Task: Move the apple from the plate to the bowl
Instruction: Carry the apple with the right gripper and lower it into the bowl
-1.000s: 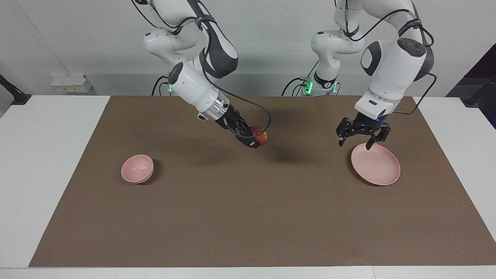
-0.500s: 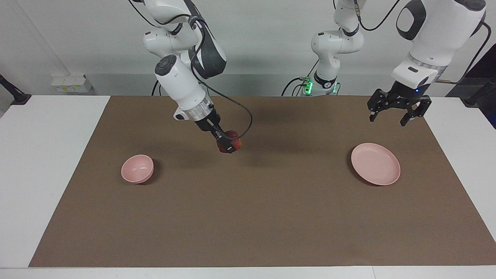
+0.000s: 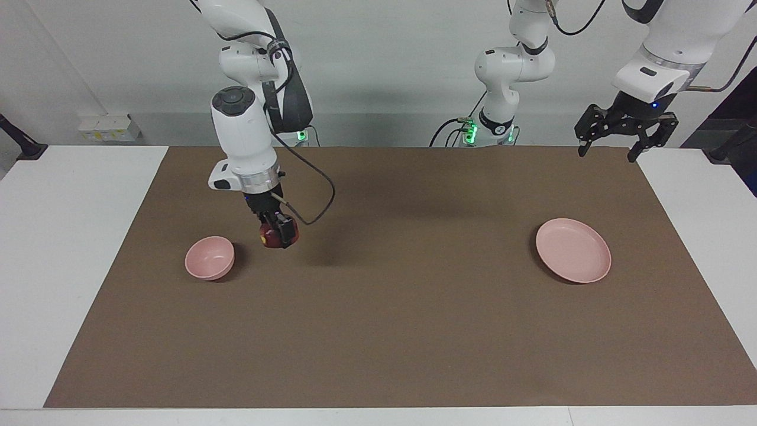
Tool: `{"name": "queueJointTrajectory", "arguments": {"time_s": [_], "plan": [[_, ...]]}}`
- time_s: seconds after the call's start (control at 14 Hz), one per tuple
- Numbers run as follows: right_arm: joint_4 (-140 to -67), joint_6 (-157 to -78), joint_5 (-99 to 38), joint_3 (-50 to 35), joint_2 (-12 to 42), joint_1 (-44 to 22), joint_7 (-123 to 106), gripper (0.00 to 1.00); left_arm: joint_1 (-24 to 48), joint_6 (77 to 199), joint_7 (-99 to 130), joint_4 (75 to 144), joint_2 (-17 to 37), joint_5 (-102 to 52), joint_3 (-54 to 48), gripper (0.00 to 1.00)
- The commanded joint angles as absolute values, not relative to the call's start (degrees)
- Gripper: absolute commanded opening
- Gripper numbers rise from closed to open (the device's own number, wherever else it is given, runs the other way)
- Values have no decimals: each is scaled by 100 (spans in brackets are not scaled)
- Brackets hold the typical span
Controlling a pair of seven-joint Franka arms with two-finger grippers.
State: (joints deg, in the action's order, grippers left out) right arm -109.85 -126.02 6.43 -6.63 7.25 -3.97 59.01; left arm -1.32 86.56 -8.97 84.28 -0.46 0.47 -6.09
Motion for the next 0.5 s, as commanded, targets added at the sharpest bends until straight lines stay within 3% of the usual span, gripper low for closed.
{"name": "queueJointTrajectory", "arguments": {"time_s": [0.0,0.43], "plan": [[-11424,-12673,1368,-738,405,-28,5748,0,-193,8341,-923,8481,-211,-8,-607,100],[-12382,-13683,2109,-747,97,1037,5036,0,-343,8446,-967,8499,-211,-325,-615,100]]}}
